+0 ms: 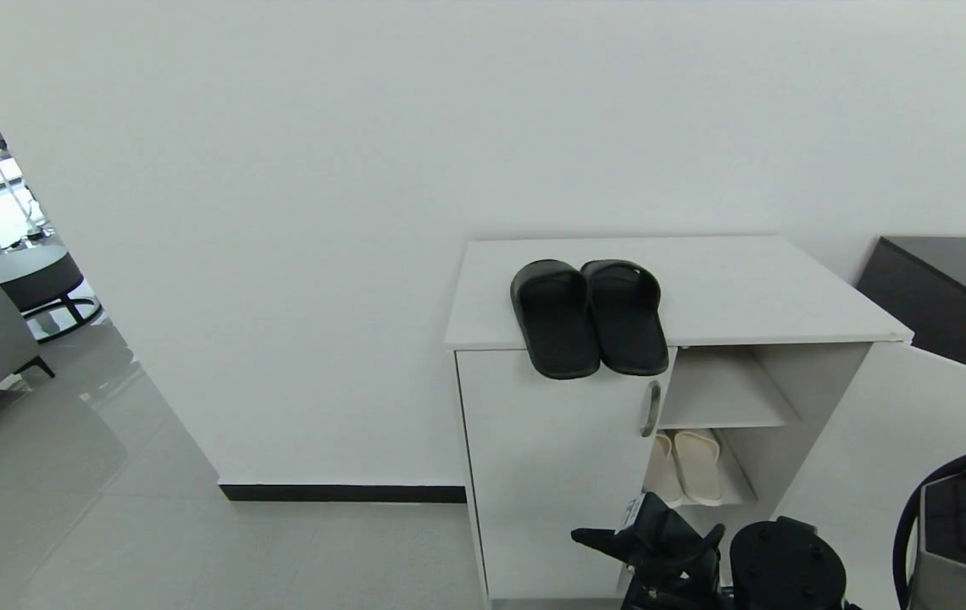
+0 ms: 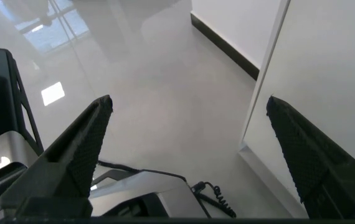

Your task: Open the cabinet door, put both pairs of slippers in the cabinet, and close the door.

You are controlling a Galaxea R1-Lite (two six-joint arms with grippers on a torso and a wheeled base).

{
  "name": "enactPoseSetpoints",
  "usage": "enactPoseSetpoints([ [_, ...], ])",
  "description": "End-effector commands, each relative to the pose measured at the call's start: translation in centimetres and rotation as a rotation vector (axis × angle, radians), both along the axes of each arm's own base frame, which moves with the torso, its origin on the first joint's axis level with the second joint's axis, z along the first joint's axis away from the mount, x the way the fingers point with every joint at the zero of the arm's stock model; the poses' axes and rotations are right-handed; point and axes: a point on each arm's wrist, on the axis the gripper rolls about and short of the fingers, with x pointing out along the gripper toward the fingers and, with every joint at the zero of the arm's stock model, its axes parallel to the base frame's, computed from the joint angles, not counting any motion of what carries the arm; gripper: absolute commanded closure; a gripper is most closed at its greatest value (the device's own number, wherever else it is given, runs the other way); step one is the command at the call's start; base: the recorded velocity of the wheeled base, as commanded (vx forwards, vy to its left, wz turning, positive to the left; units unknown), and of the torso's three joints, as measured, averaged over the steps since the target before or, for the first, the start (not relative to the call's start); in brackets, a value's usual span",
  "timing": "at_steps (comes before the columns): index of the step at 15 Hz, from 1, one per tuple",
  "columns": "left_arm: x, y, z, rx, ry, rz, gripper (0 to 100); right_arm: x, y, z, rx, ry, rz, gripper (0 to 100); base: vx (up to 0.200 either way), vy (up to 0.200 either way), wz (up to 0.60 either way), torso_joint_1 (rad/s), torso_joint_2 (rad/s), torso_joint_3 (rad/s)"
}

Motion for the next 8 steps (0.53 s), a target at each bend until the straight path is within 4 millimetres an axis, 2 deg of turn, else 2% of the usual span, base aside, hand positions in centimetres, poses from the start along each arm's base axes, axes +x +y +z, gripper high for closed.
enactPoseSetpoints([
  [1,0.01,0.0,0.01,-0.001,0.001,0.0,100,0.0,0.02,-0.05,-0.001,0.001,0.001,0,0.0,0.0,0.0,0.256,-0.55,-0.3],
  [8,0.01,0.0,0.01,-0.001,0.001,0.0,100,0.02,0.05,-0.26,-0.007,0.005,0.001,0,0.0,0.0,0.0,0.266,-0.56,-0.3],
])
